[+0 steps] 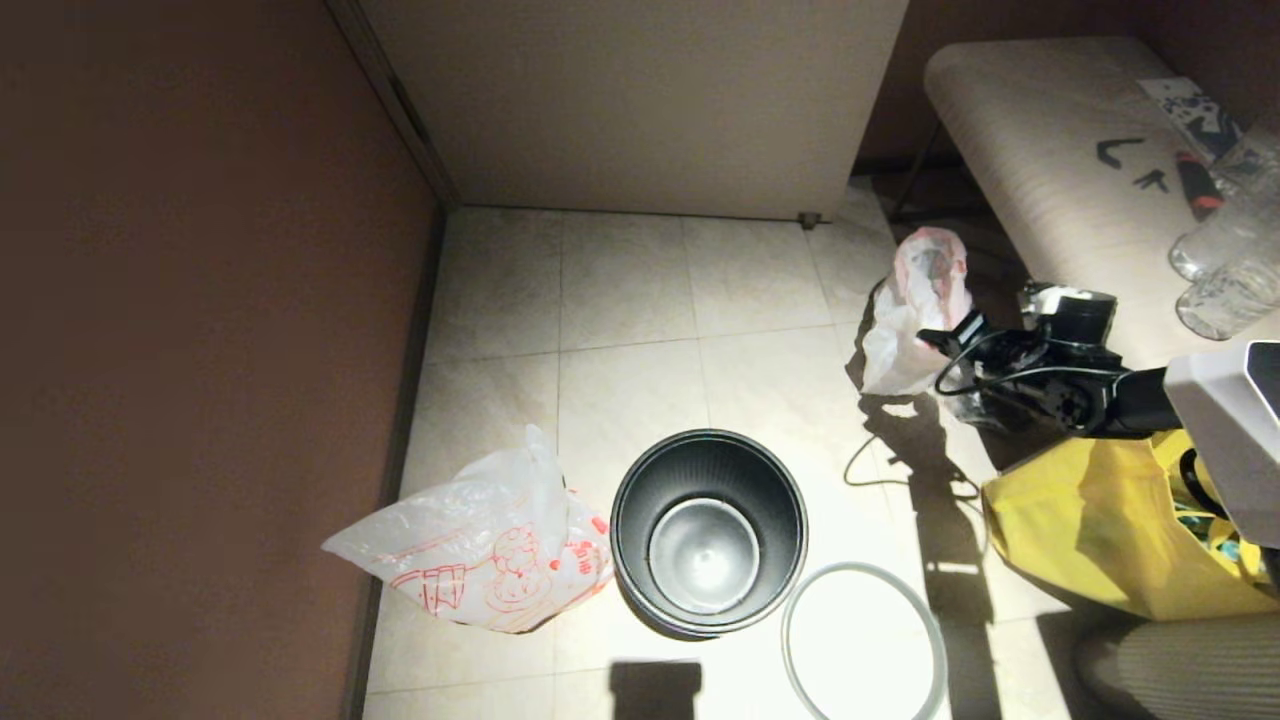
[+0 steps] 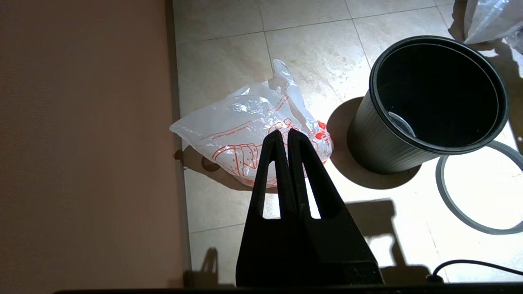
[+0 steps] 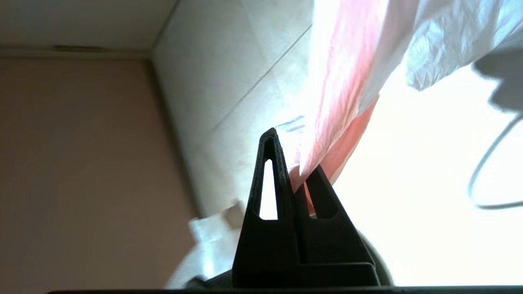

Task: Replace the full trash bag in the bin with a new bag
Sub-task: Place the trash bag on the floor

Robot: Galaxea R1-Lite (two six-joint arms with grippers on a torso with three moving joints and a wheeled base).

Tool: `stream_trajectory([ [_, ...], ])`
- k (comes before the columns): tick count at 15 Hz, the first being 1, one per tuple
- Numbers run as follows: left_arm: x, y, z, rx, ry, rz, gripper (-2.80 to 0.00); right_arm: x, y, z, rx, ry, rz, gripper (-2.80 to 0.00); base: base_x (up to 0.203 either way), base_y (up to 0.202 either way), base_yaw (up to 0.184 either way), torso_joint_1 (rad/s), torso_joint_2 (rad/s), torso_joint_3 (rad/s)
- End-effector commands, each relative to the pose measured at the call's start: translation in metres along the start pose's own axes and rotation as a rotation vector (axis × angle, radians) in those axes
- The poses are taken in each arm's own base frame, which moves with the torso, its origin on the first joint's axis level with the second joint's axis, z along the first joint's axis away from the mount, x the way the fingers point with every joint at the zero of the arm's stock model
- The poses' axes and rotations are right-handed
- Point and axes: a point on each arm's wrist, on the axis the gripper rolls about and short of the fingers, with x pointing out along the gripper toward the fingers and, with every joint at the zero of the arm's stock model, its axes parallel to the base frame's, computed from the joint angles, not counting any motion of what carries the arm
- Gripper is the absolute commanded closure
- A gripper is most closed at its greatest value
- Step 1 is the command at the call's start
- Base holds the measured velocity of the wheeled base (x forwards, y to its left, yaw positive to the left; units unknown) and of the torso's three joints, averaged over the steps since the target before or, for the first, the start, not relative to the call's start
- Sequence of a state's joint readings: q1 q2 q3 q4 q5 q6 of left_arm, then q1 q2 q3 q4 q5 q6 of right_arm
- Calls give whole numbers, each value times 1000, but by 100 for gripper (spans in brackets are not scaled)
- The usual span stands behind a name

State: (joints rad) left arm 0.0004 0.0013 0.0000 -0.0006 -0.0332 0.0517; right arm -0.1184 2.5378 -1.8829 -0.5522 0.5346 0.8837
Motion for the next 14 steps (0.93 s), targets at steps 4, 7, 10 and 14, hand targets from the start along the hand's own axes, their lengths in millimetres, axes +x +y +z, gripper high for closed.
stream_trajectory([
  [4,0,0,-1,0,2,0,0,-1,12,0,-57,-35,-53,0,0,0,0,0,0,0],
  [7,0,0,-1,0,3,0,0,-6,21,3,-70,-59,-98,-280,0,0,0,0,0,0],
  [10,0,0,-1,0,2,0,0,-19,43,-1,-59,-40,-117,-280,0,0,0,0,0,0],
  [14,0,0,-1,0,2,-1,0,-41,60,-32,-104,-11,-238,-280,0,0,0,0,0,0],
])
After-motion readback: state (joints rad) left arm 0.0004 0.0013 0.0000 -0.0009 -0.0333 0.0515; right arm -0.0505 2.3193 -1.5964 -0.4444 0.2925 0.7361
